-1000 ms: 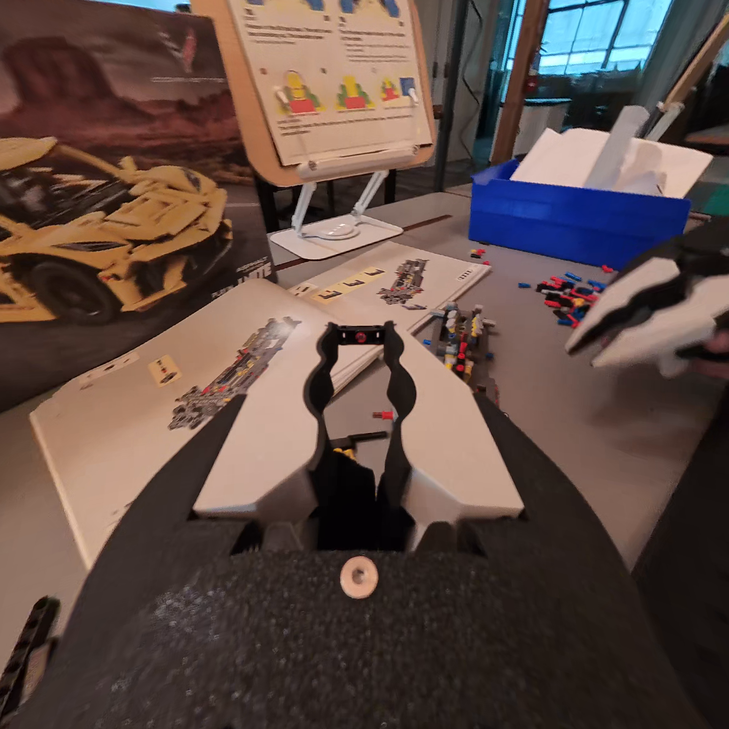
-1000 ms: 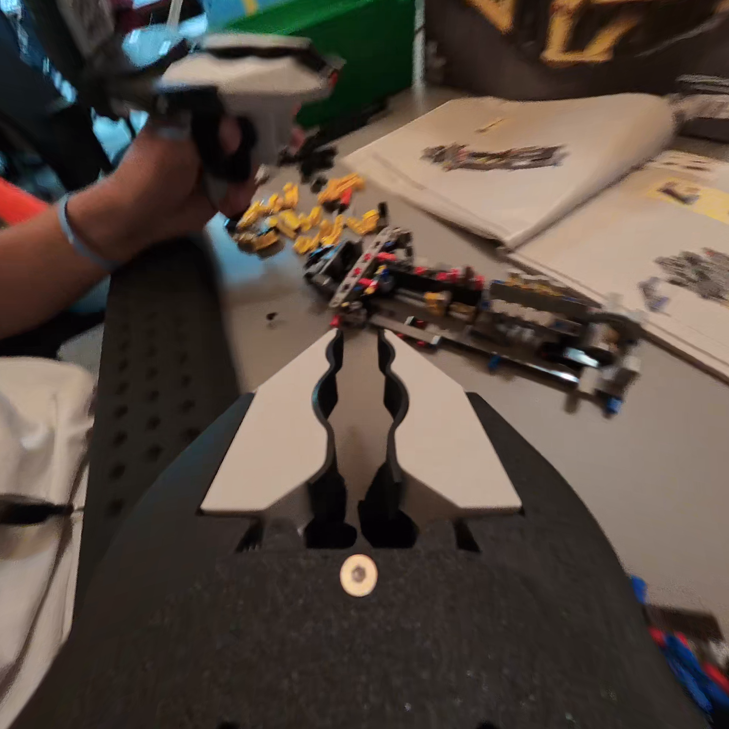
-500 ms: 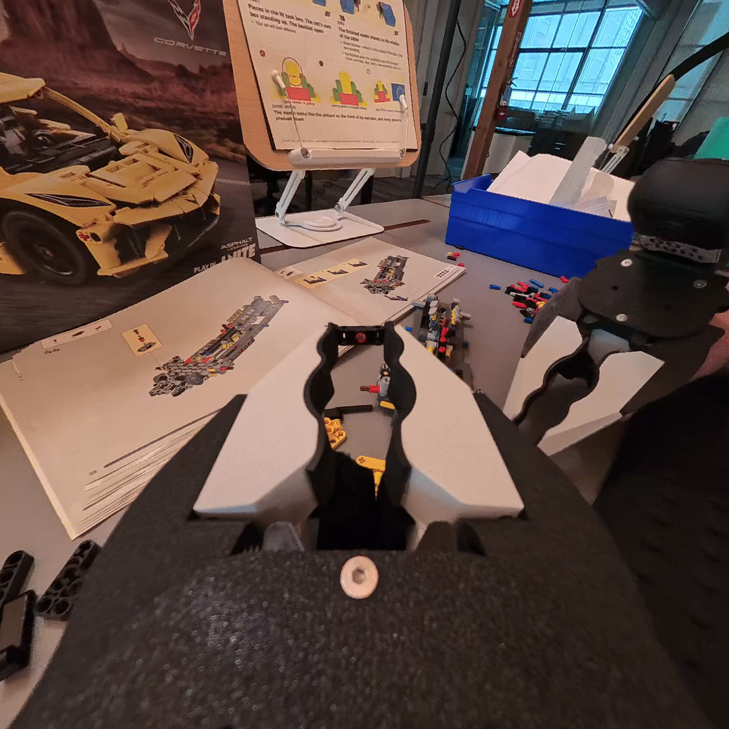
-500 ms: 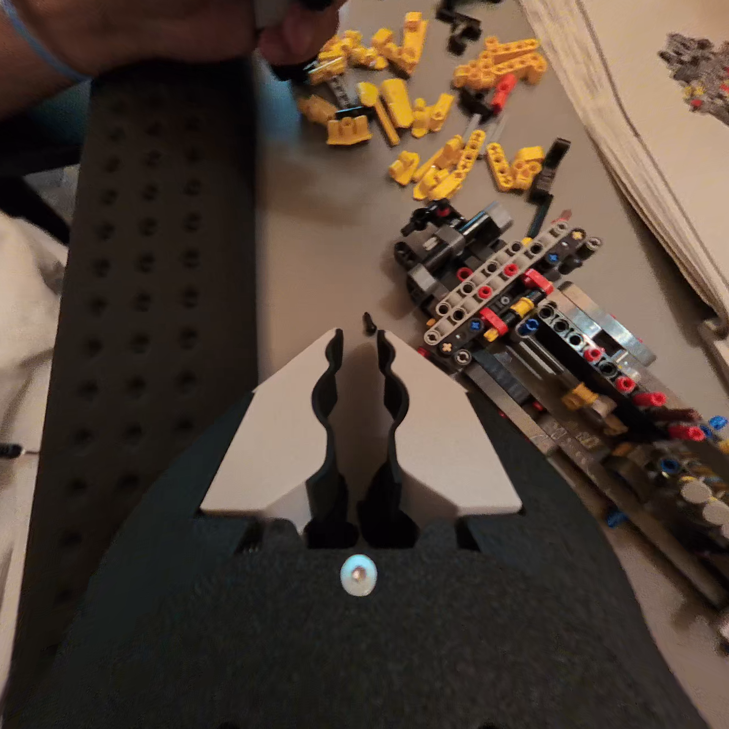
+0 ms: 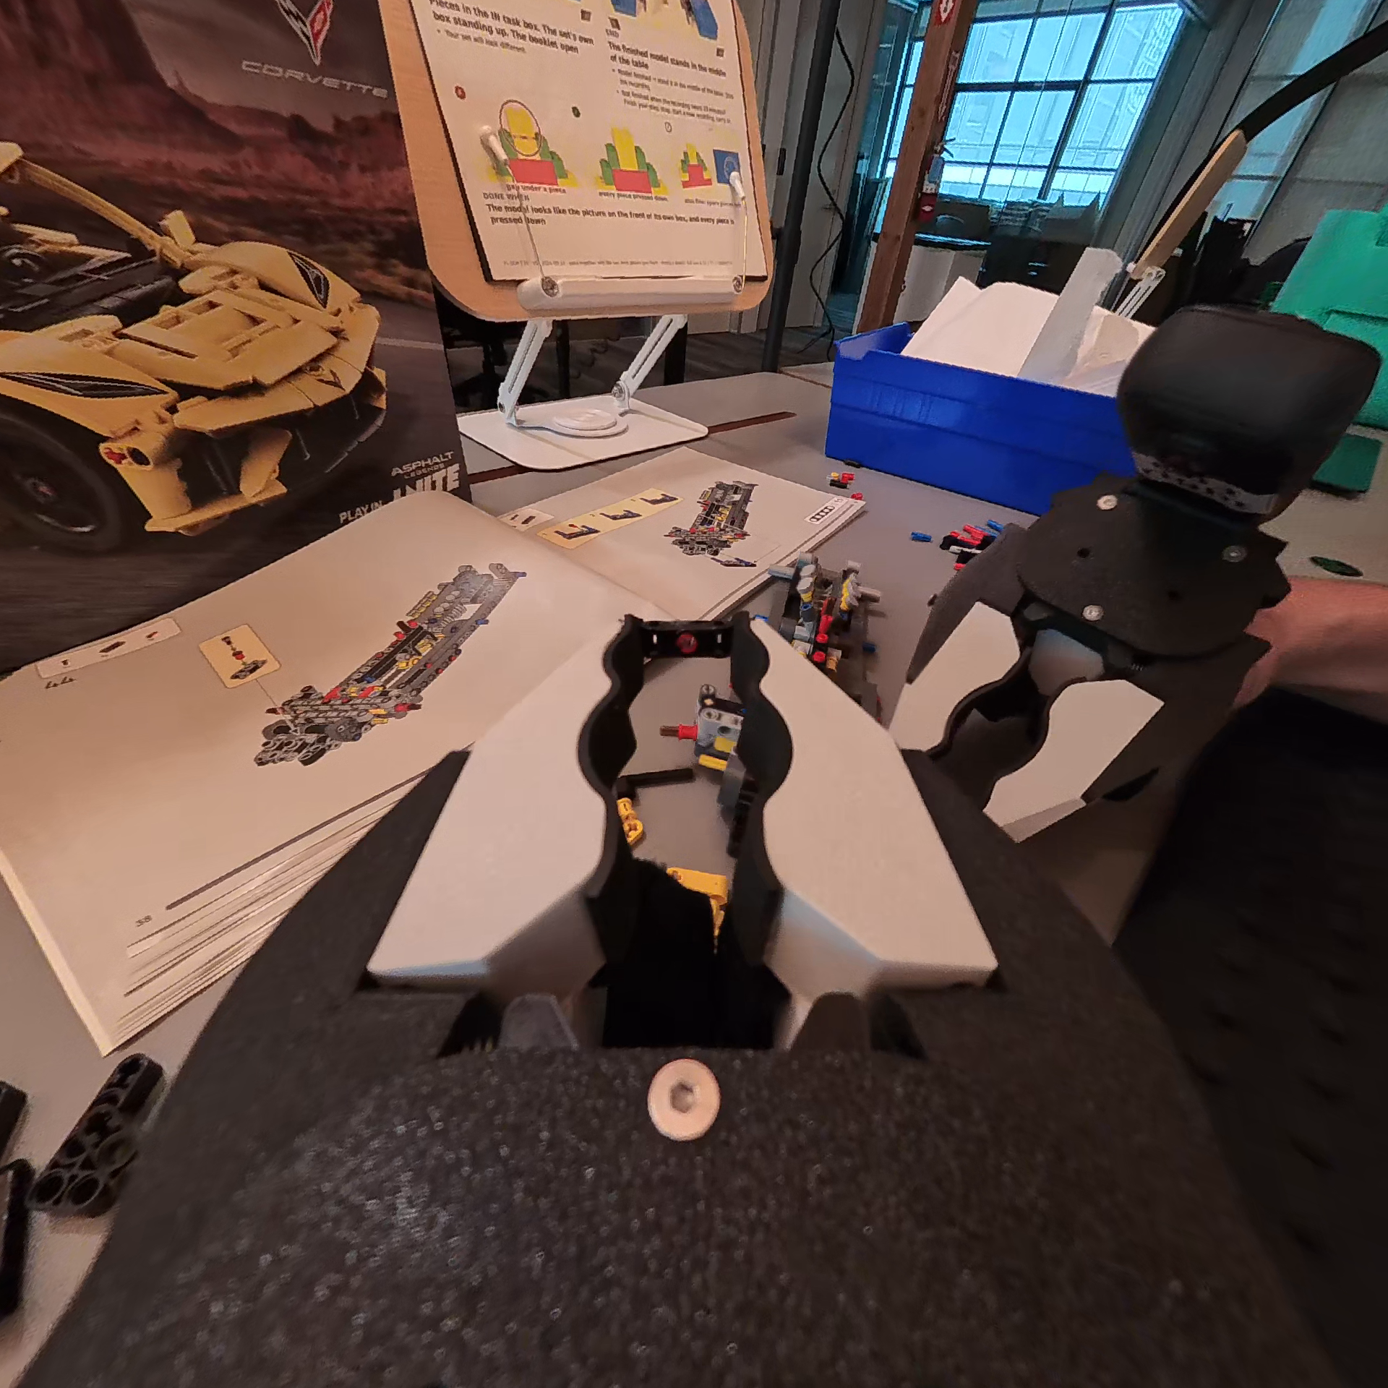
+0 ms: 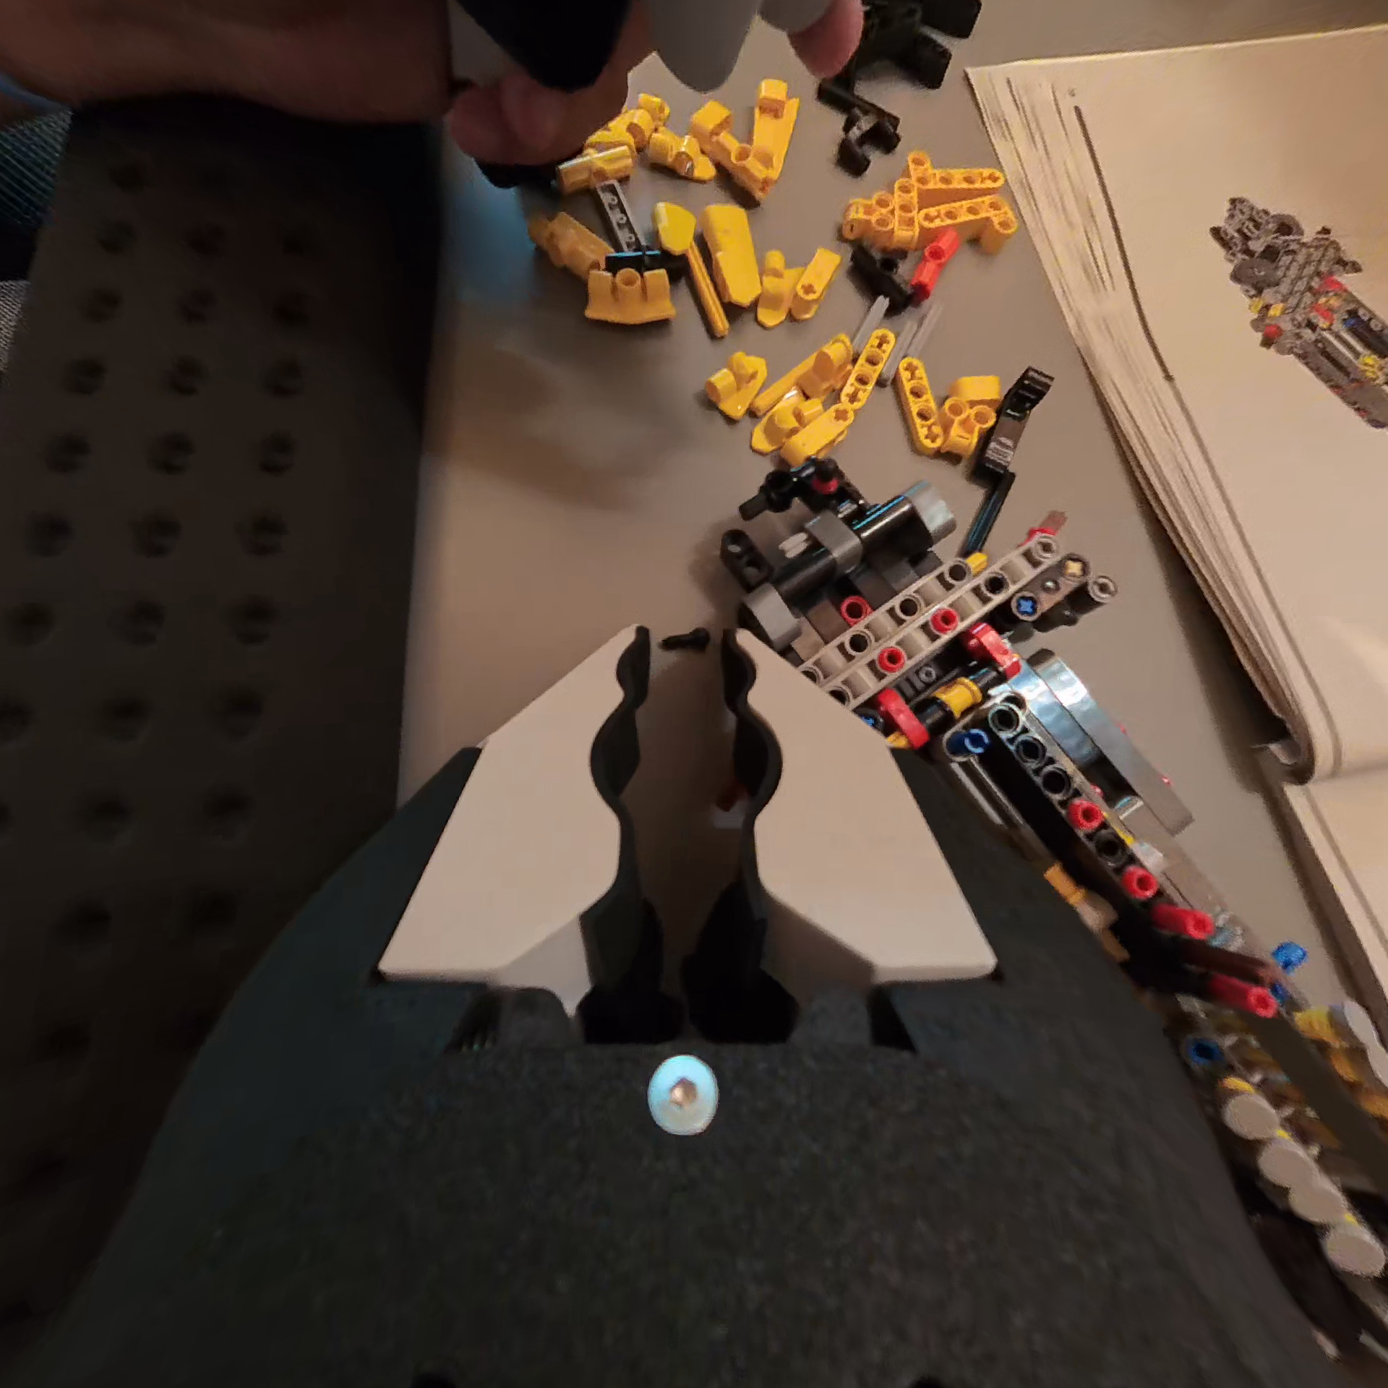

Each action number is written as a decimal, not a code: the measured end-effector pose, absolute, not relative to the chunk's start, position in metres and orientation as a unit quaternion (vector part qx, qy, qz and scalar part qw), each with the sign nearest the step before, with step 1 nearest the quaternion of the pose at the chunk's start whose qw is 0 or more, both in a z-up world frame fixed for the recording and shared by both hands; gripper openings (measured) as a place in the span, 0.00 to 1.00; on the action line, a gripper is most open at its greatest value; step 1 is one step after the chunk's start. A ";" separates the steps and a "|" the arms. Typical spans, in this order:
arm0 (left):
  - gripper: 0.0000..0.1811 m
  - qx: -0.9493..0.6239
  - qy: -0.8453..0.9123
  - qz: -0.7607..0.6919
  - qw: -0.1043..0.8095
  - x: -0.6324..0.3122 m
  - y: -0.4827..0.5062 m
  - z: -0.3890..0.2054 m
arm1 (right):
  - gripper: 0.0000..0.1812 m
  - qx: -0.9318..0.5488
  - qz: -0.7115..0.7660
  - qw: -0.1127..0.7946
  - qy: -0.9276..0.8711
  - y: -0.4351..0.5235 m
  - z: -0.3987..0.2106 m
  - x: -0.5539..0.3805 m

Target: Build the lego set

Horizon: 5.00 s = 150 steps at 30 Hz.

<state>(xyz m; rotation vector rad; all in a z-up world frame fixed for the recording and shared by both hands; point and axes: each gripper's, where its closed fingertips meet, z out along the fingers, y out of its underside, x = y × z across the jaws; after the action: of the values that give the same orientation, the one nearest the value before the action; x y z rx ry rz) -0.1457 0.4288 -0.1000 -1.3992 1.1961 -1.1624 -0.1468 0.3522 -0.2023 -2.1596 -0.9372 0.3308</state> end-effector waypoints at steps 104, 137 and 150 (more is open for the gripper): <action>0.12 -0.468 0.554 -0.631 0.277 -0.137 0.349 -0.098 | 0.00 -0.775 0.071 0.591 -0.212 0.345 -0.113 -0.065; 0.12 -0.478 0.581 -0.600 0.274 -0.136 0.345 -0.111 | 0.08 -0.892 0.123 0.213 -0.379 0.522 -0.202 0.054; 0.12 -0.494 0.531 -0.586 0.361 -0.135 0.375 -0.095 | 0.01 -0.906 0.106 0.249 -0.326 0.524 -0.184 0.048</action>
<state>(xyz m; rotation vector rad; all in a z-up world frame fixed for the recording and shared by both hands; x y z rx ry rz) -0.1348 0.3754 -0.0945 -1.2738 1.3683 -1.5110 0.0481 0.5237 -0.1841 -2.4664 -0.8887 0.2900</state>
